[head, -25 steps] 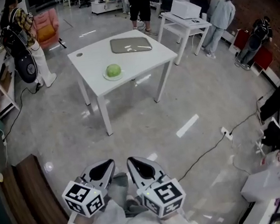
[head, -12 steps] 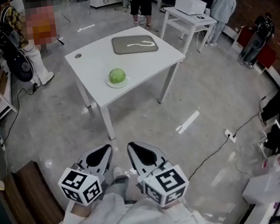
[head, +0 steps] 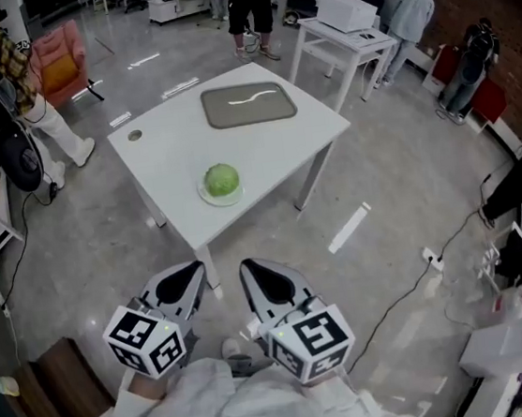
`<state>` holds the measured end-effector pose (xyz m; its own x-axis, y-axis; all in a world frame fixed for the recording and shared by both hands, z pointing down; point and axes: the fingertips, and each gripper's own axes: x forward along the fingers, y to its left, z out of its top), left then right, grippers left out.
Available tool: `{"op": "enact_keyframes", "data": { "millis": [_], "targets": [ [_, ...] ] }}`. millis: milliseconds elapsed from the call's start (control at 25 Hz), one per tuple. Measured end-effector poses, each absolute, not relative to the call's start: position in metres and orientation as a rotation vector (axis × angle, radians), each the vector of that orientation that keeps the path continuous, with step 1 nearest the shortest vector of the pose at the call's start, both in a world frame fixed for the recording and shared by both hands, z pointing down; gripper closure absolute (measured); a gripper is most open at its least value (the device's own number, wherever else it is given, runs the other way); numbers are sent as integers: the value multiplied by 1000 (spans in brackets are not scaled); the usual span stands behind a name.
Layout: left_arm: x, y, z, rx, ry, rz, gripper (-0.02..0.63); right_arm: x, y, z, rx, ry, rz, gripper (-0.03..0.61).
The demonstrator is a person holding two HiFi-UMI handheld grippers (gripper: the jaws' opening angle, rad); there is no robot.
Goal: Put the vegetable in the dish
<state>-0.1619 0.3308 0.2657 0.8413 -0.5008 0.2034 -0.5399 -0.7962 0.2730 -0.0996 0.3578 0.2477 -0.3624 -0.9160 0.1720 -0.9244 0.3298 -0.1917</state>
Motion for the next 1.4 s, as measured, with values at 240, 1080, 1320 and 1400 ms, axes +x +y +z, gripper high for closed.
{"op": "enact_keyframes", "data": {
  "millis": [240, 1080, 1320, 1400],
  "targets": [
    [-161, 296, 283, 2654, -735, 222, 604, -100, 325, 264, 1780, -2477, 488, 565],
    [-85, 135, 296, 2617, -787, 276, 604, -19, 145, 274, 1712, -2515, 517, 565],
    [-56, 82, 293, 2598, -852, 260, 604, 6, 83, 269, 1632, -2552, 497, 565],
    [-49, 64, 293, 2588, -884, 254, 604, 14, 67, 269, 1600, -2569, 489, 565]
  ]
}}
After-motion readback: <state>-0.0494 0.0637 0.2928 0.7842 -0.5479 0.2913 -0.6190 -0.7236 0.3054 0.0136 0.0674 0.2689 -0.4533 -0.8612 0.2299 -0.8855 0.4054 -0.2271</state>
